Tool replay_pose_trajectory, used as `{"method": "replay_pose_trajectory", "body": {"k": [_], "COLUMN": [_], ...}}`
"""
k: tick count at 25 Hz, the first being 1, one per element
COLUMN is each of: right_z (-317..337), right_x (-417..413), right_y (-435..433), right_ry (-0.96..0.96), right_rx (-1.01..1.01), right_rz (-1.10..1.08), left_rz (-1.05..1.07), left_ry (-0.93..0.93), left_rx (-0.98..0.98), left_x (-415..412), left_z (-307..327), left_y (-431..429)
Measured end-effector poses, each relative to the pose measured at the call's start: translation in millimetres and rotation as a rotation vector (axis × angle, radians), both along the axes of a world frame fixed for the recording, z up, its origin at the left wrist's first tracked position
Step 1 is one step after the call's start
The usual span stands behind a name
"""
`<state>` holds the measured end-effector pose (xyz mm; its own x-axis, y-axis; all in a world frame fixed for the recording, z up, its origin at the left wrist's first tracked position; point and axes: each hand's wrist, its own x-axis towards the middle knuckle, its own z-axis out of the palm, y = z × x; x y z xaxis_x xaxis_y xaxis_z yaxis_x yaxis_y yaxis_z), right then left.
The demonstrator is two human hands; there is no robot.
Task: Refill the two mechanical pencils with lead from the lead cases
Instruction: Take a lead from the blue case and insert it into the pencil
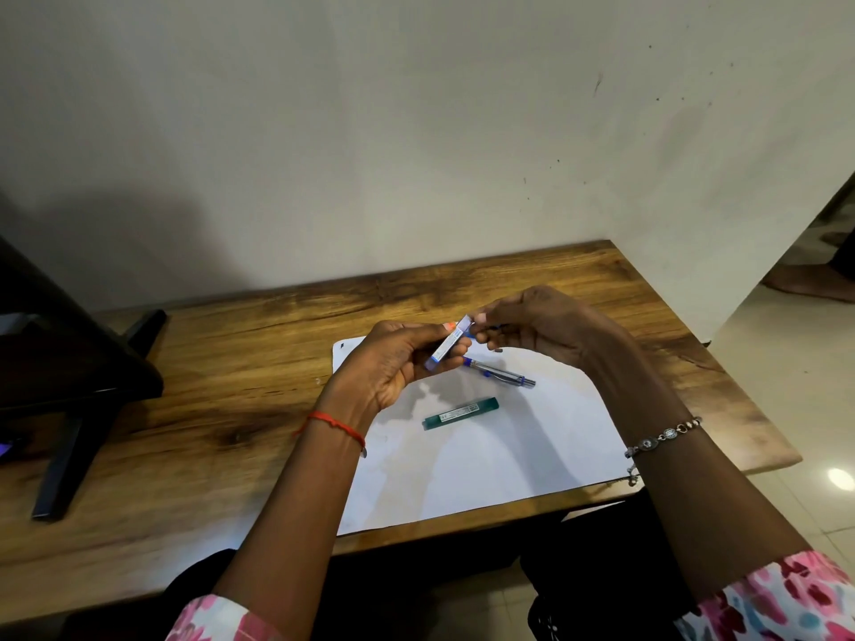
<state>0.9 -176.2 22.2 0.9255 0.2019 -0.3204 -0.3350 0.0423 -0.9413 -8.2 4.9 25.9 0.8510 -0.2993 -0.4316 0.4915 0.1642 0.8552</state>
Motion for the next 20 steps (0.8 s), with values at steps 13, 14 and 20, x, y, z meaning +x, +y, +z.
{"method": "replay_pose_trajectory", "body": {"k": [13,14,20], "right_z": [-2.2,-2.0,1.4], "right_x": [-4.4,-4.5,-4.3], "right_y": [3.6,3.6,1.1], "right_ry": [0.169,0.184,0.208], "right_rx": [0.063,0.071,0.142], "right_rz": [0.075,0.076,0.045], "left_rz": [0.021,0.024,-0.034], "left_ry": [0.104,0.115,0.126], "left_rx": [0.004,-0.002,0.007], "left_x": [-0.7,-1.0,-0.5], "left_z": [8.3,8.9,8.2], "left_y": [1.7,1.8,4.6]}}
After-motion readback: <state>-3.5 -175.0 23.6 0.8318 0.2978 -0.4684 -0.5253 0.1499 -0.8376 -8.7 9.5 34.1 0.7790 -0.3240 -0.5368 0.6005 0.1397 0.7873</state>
